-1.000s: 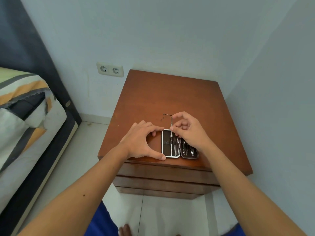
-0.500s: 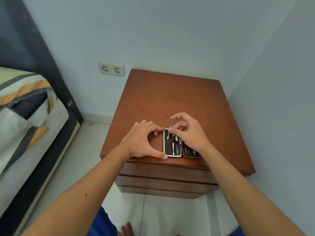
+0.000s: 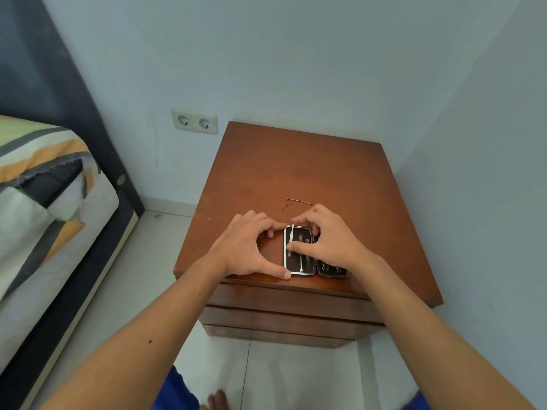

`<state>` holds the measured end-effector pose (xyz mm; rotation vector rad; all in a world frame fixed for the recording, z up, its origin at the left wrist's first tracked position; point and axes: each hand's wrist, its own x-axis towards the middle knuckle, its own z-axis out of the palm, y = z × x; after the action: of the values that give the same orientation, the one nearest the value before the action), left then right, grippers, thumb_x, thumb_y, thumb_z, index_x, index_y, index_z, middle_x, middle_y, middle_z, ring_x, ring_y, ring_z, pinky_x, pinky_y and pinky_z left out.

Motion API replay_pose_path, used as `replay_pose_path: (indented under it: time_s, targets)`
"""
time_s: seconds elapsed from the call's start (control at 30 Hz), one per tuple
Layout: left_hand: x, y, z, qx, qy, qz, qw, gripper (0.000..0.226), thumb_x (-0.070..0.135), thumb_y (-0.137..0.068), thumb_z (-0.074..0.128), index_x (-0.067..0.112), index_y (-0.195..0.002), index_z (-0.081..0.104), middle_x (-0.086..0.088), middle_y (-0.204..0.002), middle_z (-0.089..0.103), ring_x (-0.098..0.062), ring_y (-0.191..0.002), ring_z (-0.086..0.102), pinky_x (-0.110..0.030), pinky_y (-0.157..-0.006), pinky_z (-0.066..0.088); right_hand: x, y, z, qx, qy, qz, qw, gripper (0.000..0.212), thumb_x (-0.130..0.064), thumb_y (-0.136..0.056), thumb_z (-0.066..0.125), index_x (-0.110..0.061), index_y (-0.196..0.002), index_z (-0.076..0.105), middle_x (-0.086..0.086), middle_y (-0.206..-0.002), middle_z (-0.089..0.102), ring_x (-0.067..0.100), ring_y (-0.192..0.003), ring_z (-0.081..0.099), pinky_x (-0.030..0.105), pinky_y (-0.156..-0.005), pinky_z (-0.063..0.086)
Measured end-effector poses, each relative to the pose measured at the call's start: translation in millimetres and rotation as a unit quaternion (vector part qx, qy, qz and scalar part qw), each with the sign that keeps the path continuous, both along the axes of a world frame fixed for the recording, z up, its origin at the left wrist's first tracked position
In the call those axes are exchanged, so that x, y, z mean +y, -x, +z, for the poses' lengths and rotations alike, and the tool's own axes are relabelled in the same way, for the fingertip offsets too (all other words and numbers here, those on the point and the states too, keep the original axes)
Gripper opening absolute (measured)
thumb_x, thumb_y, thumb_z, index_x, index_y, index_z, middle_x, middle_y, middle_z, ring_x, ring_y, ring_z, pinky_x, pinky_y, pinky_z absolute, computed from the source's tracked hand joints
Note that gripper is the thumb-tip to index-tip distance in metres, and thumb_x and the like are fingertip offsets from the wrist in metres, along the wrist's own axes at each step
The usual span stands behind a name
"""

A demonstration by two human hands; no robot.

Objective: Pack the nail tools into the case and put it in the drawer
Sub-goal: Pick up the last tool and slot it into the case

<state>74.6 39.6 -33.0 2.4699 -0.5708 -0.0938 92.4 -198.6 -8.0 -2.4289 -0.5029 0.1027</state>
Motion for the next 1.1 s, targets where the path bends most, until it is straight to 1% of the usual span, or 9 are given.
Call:
replay_pose_path:
  time_s: [0.1,0.23,0.53,0.63,0.7,0.8,0.87,0.97,1.1]
  targets:
    - [0,0,0,0.001,0.001,0.000,1.000,0.102,0.092,-0.053,0.076,0.041,-0.139,0.060,0.028,-0.103,0.050,-0.002,-0.102,0.045,-0.027,-0.089,0.033,-2,3,4,0.013,0.027,0.029,0.999,0.056,-0.047,-0.077,0.090,-0.031,-0.127,0.070,-0.014,-0.114,0.050,-0.015,-0.092,0.050,0.010,-0.077,0.038]
    - [0,1,0,-0.001,0.001,0.000,1.000,0.101,0.091,-0.053,0.077,0.042,-0.139,0.059,0.028,-0.103,0.050,0.002,-0.103,0.044,-0.026,-0.088,0.032,-5,7,4,0.008,0.043,0.043,0.998,0.063,-0.051,-0.078,0.088,-0.027,-0.133,0.069,-0.013,-0.117,0.048,-0.008,-0.101,0.052,0.009,-0.084,0.041]
    - [0,2,1,-0.002,-0.001,-0.001,1.000,0.101,0.091,-0.053,0.077,0.042,-0.139,0.059,0.026,-0.103,0.051,-0.004,-0.101,0.045,-0.029,-0.089,0.034,-12,13,1,0.014,0.043,0.069,0.997,0.059,-0.057,-0.072,0.090,-0.034,-0.124,0.074,-0.011,-0.122,0.042,-0.008,-0.114,0.045,0.009,-0.093,0.034]
    - [0,2,2,0.000,-0.001,-0.002,1.000,0.102,0.091,-0.053,0.077,0.041,-0.141,0.059,0.026,-0.104,0.051,-0.004,-0.101,0.045,-0.030,-0.092,0.036,-13,14,1,0.031,0.047,0.078,0.995,0.062,-0.060,-0.072,0.087,-0.036,-0.126,0.072,-0.013,-0.124,0.039,-0.003,-0.118,0.045,0.017,-0.099,0.038]
    - [0,2,2,-0.001,-0.001,-0.002,1.000,0.103,0.091,-0.053,0.077,0.041,-0.141,0.059,0.027,-0.104,0.051,-0.004,-0.102,0.045,-0.029,-0.093,0.036,-14,14,3,0.039,0.050,0.078,0.995,0.062,-0.062,-0.072,0.086,-0.038,-0.126,0.071,-0.015,-0.123,0.040,-0.002,-0.116,0.048,0.018,-0.097,0.041]
    - [0,1,1,-0.004,-0.004,-0.005,1.000,0.103,0.091,-0.053,0.077,0.041,-0.142,0.059,0.027,-0.103,0.050,-0.004,-0.101,0.045,-0.028,-0.093,0.035,-14,10,7,0.021,0.026,0.048,0.998,0.046,-0.055,-0.079,0.085,-0.040,-0.120,0.072,-0.019,-0.119,0.048,-0.001,-0.099,0.054,0.012,-0.081,0.040]
    - [0,1,2,-0.007,-0.005,-0.005,1.000,0.104,0.092,-0.052,0.077,0.042,-0.141,0.059,0.026,-0.103,0.051,-0.004,-0.101,0.045,-0.028,-0.092,0.035,-14,0,9,-0.014,0.002,0.009,1.000,0.030,-0.048,-0.086,0.081,-0.037,-0.113,0.075,-0.020,-0.112,0.055,0.003,-0.086,0.056,0.015,-0.075,0.040]
    - [0,0,2,-0.005,-0.007,-0.007,1.000,0.106,0.093,-0.050,0.075,0.042,-0.141,0.058,0.027,-0.103,0.050,-0.004,-0.101,0.046,-0.027,-0.091,0.035,-14,-24,10,-0.075,-0.006,-0.056,0.996,0.013,-0.033,-0.092,0.077,-0.027,-0.103,0.079,-0.015,-0.100,0.063,0.002,-0.077,0.055,0.024,-0.079,0.045]
    - [0,0,3,0.000,-0.011,-0.006,1.000,0.105,0.093,-0.052,0.076,0.043,-0.142,0.057,0.027,-0.103,0.050,-0.004,-0.102,0.046,-0.028,-0.094,0.037,-6,-57,8,-0.094,0.056,-0.093,0.990,0.011,-0.026,-0.097,0.072,-0.023,-0.103,0.080,-0.007,-0.102,0.068,0.011,-0.088,0.061,0.036,-0.091,0.051]
